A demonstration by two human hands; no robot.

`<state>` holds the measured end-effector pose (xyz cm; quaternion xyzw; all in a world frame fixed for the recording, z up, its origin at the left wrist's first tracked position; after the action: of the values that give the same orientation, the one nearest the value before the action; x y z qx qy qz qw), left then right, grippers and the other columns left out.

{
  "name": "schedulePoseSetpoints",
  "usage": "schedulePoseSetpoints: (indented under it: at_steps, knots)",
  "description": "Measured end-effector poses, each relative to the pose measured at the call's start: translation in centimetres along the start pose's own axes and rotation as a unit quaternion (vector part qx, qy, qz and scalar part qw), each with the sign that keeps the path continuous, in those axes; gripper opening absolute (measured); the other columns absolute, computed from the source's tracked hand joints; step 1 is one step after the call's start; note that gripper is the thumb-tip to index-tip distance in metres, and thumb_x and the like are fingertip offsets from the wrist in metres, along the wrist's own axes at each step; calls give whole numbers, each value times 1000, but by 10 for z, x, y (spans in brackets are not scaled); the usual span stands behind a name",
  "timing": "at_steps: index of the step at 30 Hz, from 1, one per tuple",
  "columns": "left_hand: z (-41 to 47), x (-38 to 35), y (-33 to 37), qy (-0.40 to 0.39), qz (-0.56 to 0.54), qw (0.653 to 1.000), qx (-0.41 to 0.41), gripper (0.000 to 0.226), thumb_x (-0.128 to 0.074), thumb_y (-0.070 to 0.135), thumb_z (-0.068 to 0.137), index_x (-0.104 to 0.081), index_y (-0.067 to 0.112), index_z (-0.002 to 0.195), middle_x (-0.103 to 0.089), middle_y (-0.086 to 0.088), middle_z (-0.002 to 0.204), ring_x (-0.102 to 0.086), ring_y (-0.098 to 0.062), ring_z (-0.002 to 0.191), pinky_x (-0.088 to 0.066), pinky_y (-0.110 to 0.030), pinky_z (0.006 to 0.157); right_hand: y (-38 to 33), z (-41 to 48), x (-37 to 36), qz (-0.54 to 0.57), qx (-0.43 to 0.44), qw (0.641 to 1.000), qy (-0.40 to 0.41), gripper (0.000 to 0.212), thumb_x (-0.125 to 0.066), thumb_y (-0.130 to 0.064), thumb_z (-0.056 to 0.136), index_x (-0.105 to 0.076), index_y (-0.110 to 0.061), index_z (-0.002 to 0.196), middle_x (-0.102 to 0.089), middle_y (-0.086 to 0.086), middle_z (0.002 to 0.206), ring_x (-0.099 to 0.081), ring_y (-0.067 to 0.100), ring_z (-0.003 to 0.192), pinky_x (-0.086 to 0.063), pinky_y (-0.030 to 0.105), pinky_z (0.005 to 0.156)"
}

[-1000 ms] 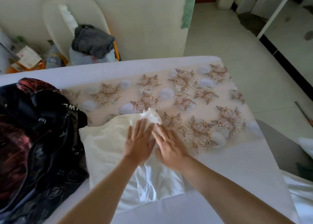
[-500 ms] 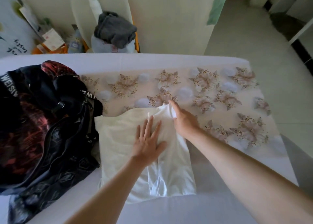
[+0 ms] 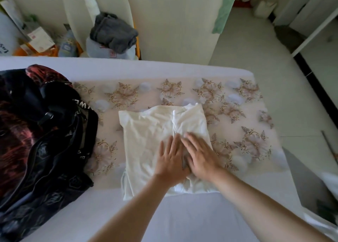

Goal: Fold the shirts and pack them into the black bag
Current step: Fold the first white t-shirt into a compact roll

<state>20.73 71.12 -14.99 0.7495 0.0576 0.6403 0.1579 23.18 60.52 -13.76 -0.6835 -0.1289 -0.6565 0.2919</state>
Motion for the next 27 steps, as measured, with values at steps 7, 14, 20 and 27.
schedulePoseSetpoints:
  at_steps: [7, 14, 20, 27]
  knots:
    - [-57, 12, -34, 31, -20, 999, -11, 61, -40, 42, 91, -46, 16, 145, -40, -7, 154, -33, -29, 144, -28, -46, 117, -27, -7, -11, -51, -69, 987, -134, 70, -25, -42, 95, -13, -15, 159, 3, 14, 166, 3, 31, 153, -6, 50, 124]
    - [-101, 57, -121, 98, -72, 969, 216, 48, -56, 17, 84, -49, 16, 132, -50, -6, 132, -45, -29, 118, -43, -44, 98, -123, 86, 19, -72, 118, 988, -75, 46, -56, 3, 79, -61, -12, 123, -49, 13, 139, -47, 35, 129, -41, 43, 99]
    - [-111, 48, -149, 25, -101, 959, 262, 51, -54, 35, 90, -37, 21, 137, -41, -3, 135, -37, -25, 125, -38, -37, 102, -190, 160, -6, -223, 270, 919, -181, 55, -38, -4, 101, -31, -21, 153, -13, 7, 165, -10, 26, 152, -24, 42, 114]
    - [-102, 53, -142, 22, -138, 946, 293, 49, -53, 21, 89, -37, 14, 134, -40, -6, 133, -36, -27, 125, -36, -37, 103, -165, 171, -13, -370, 309, 861, -165, 47, -48, -13, 91, -54, -30, 135, -63, -3, 111, -57, 21, 110, -44, 34, 89]
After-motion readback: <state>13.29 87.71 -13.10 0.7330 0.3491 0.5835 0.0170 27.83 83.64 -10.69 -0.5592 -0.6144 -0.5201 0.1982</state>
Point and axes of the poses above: each hand's wrist, its own z-axis towards the middle knuckle, its own x-axis out of the back of the hand, y = z × x, the point moved 7 cm from there along z, towards the middle knuckle
